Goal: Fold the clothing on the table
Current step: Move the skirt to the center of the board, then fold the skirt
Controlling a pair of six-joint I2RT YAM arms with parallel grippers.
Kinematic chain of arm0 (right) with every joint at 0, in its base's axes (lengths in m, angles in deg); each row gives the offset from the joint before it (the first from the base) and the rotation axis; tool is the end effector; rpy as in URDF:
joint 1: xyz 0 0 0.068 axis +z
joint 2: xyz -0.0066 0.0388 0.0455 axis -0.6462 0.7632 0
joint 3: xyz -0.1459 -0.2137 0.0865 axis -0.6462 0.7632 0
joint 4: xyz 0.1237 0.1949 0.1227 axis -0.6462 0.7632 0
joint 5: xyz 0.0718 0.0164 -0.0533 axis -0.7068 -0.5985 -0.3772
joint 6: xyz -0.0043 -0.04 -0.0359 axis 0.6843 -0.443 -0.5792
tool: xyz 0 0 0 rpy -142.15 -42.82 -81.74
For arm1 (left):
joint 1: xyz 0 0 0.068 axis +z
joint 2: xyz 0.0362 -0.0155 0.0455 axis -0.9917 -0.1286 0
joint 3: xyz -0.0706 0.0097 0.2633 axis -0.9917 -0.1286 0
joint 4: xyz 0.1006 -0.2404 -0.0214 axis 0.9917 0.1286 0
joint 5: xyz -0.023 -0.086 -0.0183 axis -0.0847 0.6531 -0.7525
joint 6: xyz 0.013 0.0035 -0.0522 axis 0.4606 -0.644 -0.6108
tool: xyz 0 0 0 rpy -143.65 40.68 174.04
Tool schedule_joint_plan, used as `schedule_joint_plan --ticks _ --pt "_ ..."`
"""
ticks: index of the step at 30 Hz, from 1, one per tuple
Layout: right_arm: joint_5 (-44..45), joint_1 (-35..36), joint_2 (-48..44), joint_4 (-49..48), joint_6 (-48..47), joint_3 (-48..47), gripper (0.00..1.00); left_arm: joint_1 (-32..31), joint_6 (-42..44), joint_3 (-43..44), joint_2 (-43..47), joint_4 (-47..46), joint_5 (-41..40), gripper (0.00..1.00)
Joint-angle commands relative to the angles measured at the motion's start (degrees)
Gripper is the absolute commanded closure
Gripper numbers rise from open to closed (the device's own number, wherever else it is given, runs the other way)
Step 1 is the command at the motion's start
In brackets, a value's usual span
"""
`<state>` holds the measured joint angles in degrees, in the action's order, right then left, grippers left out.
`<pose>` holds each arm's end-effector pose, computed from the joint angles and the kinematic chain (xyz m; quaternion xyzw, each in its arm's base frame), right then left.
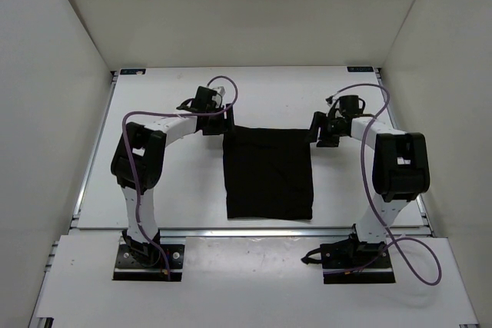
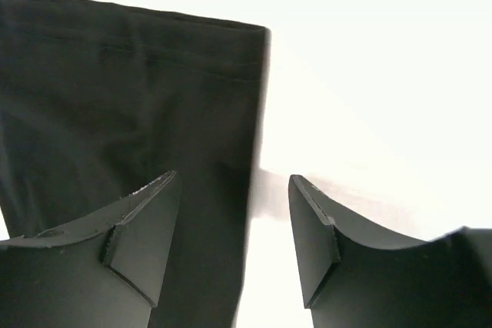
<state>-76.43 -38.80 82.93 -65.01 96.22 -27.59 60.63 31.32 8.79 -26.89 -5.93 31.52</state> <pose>0.3569 0.0242 0.1699 0.0282 0.9401 0.2396 0.2409 0.3871 -0.1625 0.1708 0.0311 0.9459 -0.1893 0.2618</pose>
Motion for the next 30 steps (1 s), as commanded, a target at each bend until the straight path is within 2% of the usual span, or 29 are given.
schedule_joint_plan --ticks 1,5,9,14,18,22,25,27,28,30 --pt "-2.80 -0.93 2.79 -2.35 -1.70 -3.14 0.44 0.35 -1.47 -0.17 -0.10 -2.84 1.42 0.22" --pt "-1.49 -0.75 6.83 -0.87 -2.67 -7.27 0.44 0.80 -2.96 -2.20 0.16 -5.83 1.43 0.22" --pt "-1.48 -0.23 11.13 0.45 -3.63 -11.06 0.44 0.80 -3.22 -0.71 -1.77 -4.35 1.07 0.24" --pt "-0.69 0.83 14.74 2.22 -4.43 -15.28 0.60 0.09 -3.48 1.31 -3.79 -3.64 0.63 0.28" --pt "-1.04 0.74 15.89 2.92 -4.60 -15.37 0.68 -0.78 -3.75 1.66 -4.76 -3.72 0.28 0.30" --pt "-1.05 0.92 15.98 3.53 -4.87 -15.28 0.71 -0.87 -4.19 1.75 -5.72 -4.52 0.54 0.34" --pt "-1.39 1.27 15.89 3.10 -4.87 -14.58 0.77 -1.14 -4.71 1.76 -6.08 -4.43 0.64 0.43" --pt "-1.66 1.45 16.06 2.57 -4.52 -14.93 0.86 -1.23 -4.28 1.93 -6.17 -4.25 0.81 0.51" --pt "-1.66 1.45 16.59 2.92 -4.34 -15.10 0.96 -1.40 -4.54 1.84 -6.34 -4.43 0.37 0.59" --pt "-2.19 1.80 17.20 2.92 -3.90 -15.45 1.00 -1.40 -4.54 1.67 -6.52 -4.69 0.37 0.78"
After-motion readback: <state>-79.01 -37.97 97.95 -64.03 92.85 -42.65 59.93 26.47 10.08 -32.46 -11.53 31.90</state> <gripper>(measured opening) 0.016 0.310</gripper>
